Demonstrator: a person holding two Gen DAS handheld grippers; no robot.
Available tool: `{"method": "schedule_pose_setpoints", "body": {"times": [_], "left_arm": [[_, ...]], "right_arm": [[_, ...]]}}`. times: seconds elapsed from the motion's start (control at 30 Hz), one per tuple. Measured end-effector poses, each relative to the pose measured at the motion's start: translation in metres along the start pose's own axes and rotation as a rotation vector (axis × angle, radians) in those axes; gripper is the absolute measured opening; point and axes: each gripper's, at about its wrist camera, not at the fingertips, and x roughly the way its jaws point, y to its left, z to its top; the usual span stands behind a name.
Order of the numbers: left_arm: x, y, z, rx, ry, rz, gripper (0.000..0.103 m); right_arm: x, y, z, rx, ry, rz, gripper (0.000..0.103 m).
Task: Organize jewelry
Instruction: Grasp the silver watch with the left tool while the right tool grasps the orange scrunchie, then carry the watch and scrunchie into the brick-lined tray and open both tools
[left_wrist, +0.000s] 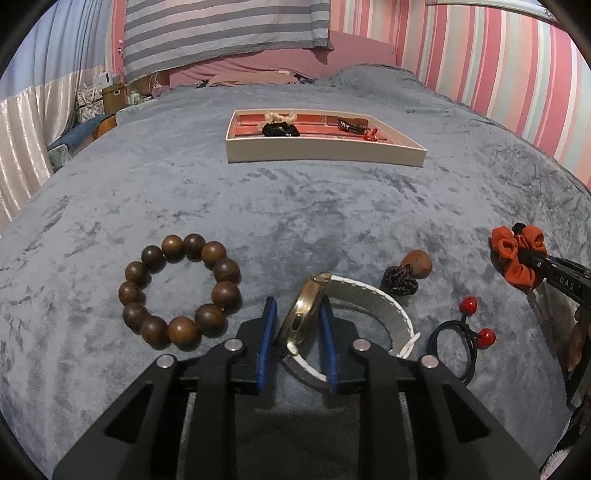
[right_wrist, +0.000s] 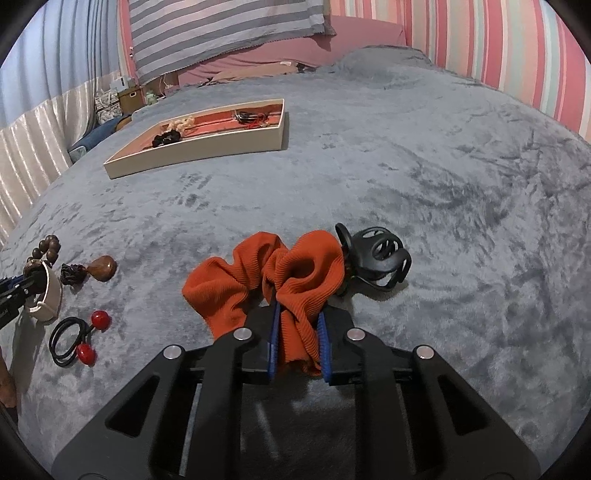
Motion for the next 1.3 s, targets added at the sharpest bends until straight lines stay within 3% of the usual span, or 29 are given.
{"method": "schedule_pose_setpoints", "body": {"times": [0.1, 0.67, 1.0, 1.3], "left_arm": [[-0.002, -0.001, 0.000, 0.002, -0.008, 0.002, 0.016], [-0.010, 0.006, 0.008, -0.027, -0.046, 0.017, 0.014], [-0.010, 0.013, 0.055, -0.065, -0.114, 0.029, 0.014], [0.035, -0.010, 0.112, -0.052, -0.177, 0.050, 0.014]], "right_arm": [[-0.001, 0.001, 0.000, -0.001, -0.007, -0.001, 0.017], [-0.018, 0.010, 0.010, -0.014, -0.090, 0.009, 0.017], [-0.015, 0.021, 0.042, -0.016, -0.141, 0.024, 0.017], [0.021, 0.043, 0.095, -0.006, -0.218, 0.055, 0.017]]}}
